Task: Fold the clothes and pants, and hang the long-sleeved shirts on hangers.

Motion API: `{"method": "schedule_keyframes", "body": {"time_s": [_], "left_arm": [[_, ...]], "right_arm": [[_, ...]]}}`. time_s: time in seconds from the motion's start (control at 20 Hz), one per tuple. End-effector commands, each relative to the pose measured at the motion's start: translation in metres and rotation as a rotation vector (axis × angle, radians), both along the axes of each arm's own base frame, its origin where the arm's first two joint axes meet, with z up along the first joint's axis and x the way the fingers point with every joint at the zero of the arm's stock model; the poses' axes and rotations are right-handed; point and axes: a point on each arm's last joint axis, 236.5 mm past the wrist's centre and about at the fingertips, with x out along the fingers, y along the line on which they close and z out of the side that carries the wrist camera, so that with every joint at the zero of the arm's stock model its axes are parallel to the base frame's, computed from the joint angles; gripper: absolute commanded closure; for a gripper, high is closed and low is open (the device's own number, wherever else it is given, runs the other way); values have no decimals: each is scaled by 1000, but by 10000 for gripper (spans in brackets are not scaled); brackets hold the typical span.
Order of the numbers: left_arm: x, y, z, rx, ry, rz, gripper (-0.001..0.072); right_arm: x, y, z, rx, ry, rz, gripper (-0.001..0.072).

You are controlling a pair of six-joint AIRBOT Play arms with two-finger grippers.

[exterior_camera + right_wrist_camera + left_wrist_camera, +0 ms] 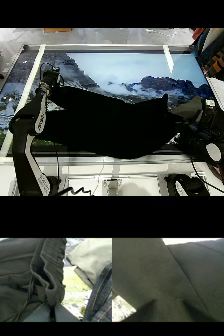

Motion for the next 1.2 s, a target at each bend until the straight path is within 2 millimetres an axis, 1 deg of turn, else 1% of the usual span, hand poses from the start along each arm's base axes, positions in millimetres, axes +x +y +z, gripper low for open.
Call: {"method": "schedule_keyframes", "body": {"time_s": [0.0, 0.25, 0.4, 0.45, 0.55, 0.7, 0.8, 0.85, 0.9, 1.0, 1.05, 1.1, 1.15], "left_arm": [[9, -2, 3, -7, -41, -3, 151], [24, -5, 7, -67, -162, 123, 151], [32, -8, 9, -103, -221, 184, 151], [32, -7, 8, -111, -228, 205, 151], [28, -4, 5, -108, -214, 221, 176], [19, 5, -11, -118, -189, 304, 176], [18, 5, -17, -115, -180, 303, 176], [19, 5, -16, -114, -181, 303, 190], [19, 7, -14, -108, -184, 303, 273], [20, 7, -7, -110, -195, 302, 372], [20, 7, -5, -111, -200, 302, 375], [21, 7, -1, -112, -206, 302, 453], [21, 7, 3, -112, -211, 302, 565]], "right_arm": [[0, 0, 0, 1, -1, -1, 683], [0, 2, 0, 9, -3, 0, 683], [4, 2, 4, 11, -24, 3, 683], [5, 3, 5, 12, -30, 4, 683], [6, 3, 5, 13, -33, 5, 684], [6, 3, 5, 15, -32, 5, 683], [6, 4, 5, 17, -33, 5, 683], [6, 4, 5, 17, -33, 5, 683], [6, 4, 5, 17, -33, 5, 683], [6, 4, 5, 20, -32, 6, 683], [6, 4, 5, 21, -32, 6, 683], [6, 4, 5, 21, -32, 6, 683], [6, 4, 5, 21, -32, 6, 683]]}}
